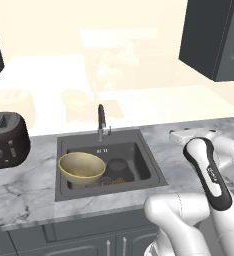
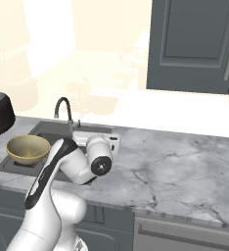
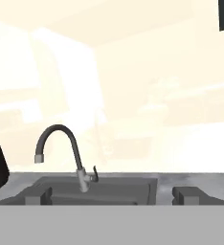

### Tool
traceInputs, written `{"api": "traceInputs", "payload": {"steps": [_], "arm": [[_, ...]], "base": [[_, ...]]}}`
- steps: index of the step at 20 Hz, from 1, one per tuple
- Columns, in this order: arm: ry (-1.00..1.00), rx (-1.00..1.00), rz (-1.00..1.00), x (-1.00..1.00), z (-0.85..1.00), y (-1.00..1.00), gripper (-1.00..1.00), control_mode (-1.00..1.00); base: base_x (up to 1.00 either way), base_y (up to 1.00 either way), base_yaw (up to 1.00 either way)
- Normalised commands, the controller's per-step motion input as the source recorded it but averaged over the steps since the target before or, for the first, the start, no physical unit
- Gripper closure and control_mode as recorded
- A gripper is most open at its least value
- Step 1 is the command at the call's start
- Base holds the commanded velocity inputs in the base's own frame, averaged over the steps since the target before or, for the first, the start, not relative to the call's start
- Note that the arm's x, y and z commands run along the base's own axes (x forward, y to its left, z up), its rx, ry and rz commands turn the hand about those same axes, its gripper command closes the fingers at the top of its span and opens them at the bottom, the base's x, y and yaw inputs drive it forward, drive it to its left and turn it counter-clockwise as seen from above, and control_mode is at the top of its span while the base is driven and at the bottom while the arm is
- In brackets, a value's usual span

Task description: Pick the jar and bowl and place them in the sink. Then turn on the water.

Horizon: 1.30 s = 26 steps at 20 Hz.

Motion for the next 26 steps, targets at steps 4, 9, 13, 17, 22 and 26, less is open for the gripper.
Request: {"api": "traceInputs", "payload": {"steps": [4, 9, 13, 17, 22, 26], "arm": [[-0.11, -0.08, 0.06, 0.02, -0.35, 0.25, -1.00, -1.00], [-0.09, -0.11, 0.01, 0.02, -0.39, 0.18, -1.00, -1.00], [-0.04, -0.12, 0.00, 0.07, -0.27, 0.13, -1.00, -1.00], [-0.02, -0.09, 0.00, 0.07, -0.22, 0.11, -1.00, -1.00], [0.00, -0.02, 0.00, 0.07, -0.14, 0.21, -1.00, -1.00], [0.00, -0.01, 0.00, 0.12, -0.08, 0.23, -1.00, -1.00]], "base": [[0.00, 0.00, 0.00], [0.00, 0.00, 0.00], [0.00, 0.00, 0.00], [0.00, 0.00, 0.00], [0.00, 0.00, 0.00], [0.00, 0.00, 0.00]]}}
